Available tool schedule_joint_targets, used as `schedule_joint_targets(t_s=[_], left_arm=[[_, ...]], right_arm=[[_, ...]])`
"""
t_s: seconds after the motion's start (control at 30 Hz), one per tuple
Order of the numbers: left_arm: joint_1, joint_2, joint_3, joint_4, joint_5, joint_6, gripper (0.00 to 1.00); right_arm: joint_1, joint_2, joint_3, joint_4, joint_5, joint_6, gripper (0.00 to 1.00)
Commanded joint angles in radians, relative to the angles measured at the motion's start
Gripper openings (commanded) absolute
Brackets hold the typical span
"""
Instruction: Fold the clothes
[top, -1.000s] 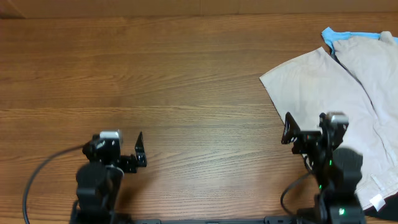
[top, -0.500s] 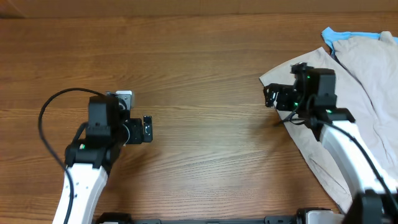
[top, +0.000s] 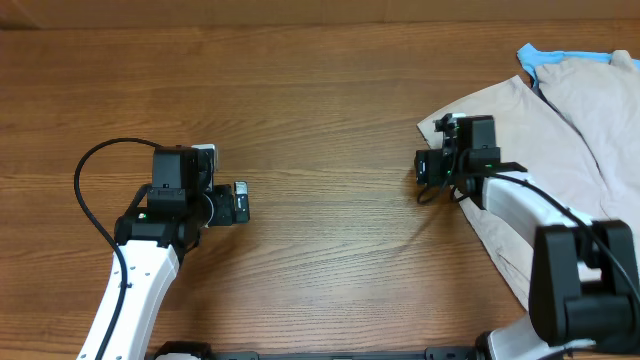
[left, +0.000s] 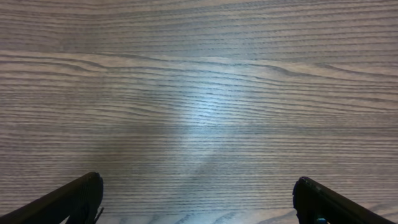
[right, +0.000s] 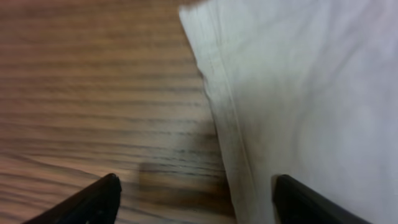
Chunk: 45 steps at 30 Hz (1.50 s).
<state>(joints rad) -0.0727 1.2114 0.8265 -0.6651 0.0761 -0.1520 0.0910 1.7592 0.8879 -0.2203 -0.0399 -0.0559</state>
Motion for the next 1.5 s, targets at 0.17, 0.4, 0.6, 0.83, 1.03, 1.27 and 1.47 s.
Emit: schedule_joint_targets(t_s=[0.17, 0.4, 0.6, 0.83, 1.03, 1.27, 1.47], left_arm=[[-0.006, 0.005, 0.023, 0.012, 0.056, -0.014, 1.0], [-0.006, 0.005, 0.023, 0.011, 0.056, -0.013, 1.0], [-0.006, 0.005, 0.023, 0.011, 0.055, -0.013, 1.0], [-0.006, 0.005, 0.023, 0.011, 0.055, -0.013, 1.0], [-0.006, 0.005, 0.023, 0.011, 0.056, -0.013, 1.0], [-0.006, 0.005, 0.023, 0.011, 0.056, -0.013, 1.0], [-0.006, 0.005, 0.023, 0.018, 0.081, -0.013, 1.0]], right_arm=[[0.002, 0.063, 0.022, 0.051, 0.129, -0.023, 0.56], [0.001, 0.063, 0.022, 0.057, 0.129, -0.023, 0.05], [0.002, 0.053, 0.032, 0.047, 0.154, -0.019, 0.04], [0.055, -0.119, 0.27, -0.248, 0.11, -0.018, 0.04], [0.237, -0.167, 0.534, -0.445, 0.003, 0.013, 0.04], [0.513, -0.078, 0.553, -0.002, 0.005, 0.114, 0.23], [0.517, -0.02, 0.554, 0.088, 0.118, 0.113, 1.0]])
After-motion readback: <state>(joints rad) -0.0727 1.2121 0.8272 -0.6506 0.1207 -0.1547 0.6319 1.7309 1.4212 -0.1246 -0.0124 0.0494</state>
